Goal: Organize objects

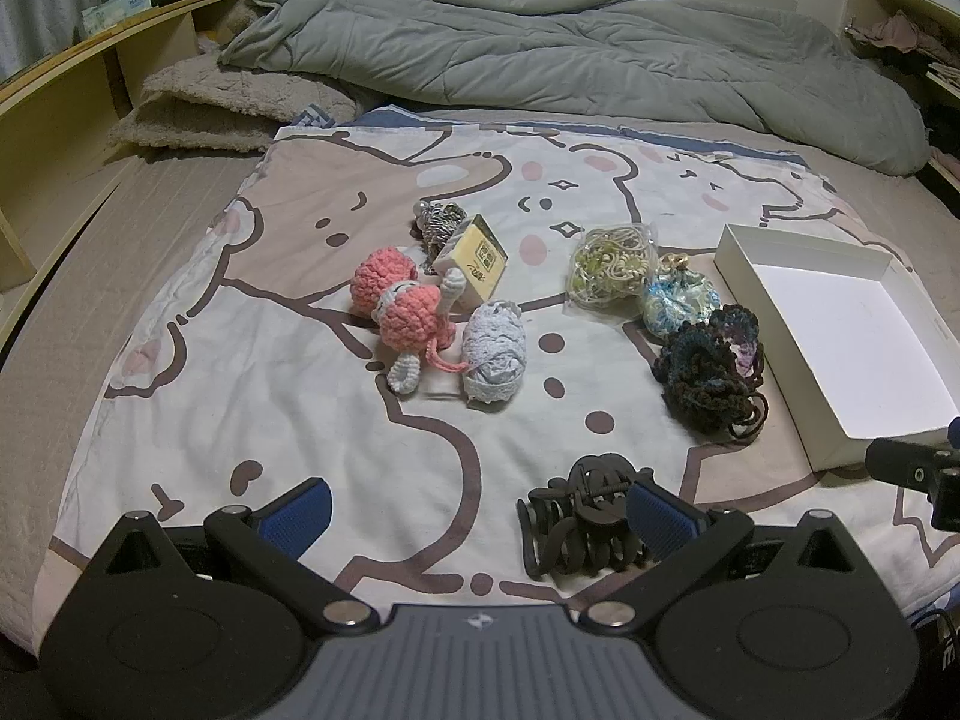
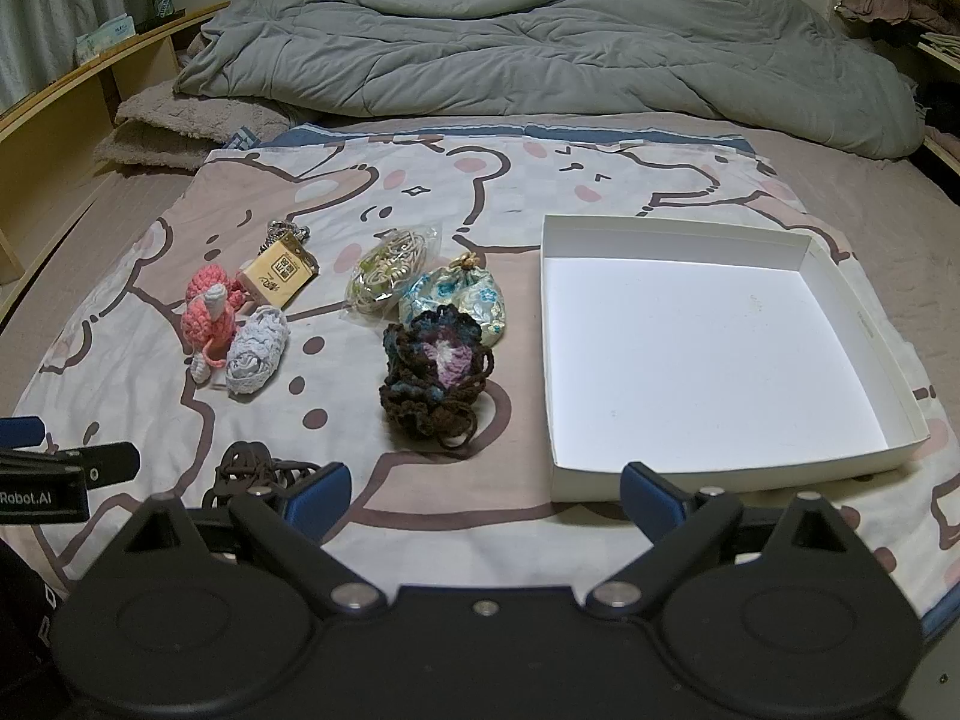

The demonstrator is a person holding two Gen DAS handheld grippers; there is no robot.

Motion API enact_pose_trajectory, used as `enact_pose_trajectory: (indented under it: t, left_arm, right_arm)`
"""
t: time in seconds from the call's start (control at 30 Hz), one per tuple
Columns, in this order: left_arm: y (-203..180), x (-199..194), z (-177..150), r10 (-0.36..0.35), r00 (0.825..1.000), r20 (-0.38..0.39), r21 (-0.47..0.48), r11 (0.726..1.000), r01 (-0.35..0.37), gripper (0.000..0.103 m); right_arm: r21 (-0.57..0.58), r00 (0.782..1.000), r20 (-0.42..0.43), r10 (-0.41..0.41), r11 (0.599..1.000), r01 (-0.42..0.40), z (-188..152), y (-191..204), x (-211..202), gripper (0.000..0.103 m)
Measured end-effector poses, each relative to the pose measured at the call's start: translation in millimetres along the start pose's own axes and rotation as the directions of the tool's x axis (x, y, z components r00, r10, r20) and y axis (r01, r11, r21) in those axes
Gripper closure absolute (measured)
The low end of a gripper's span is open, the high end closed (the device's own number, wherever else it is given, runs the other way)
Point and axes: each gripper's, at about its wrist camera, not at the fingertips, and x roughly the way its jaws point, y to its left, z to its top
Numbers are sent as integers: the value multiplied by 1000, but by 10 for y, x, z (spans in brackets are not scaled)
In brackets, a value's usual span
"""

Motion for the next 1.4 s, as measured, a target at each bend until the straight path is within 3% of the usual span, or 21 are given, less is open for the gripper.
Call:
enact_pose_trajectory:
  t: [1.4]
  left_arm:
    - [-22,23,-12,0,1000,-1,5,1000,0,0]
  right_arm:
    - [-3,1000,-1,0,1000,0,6,7,4,6]
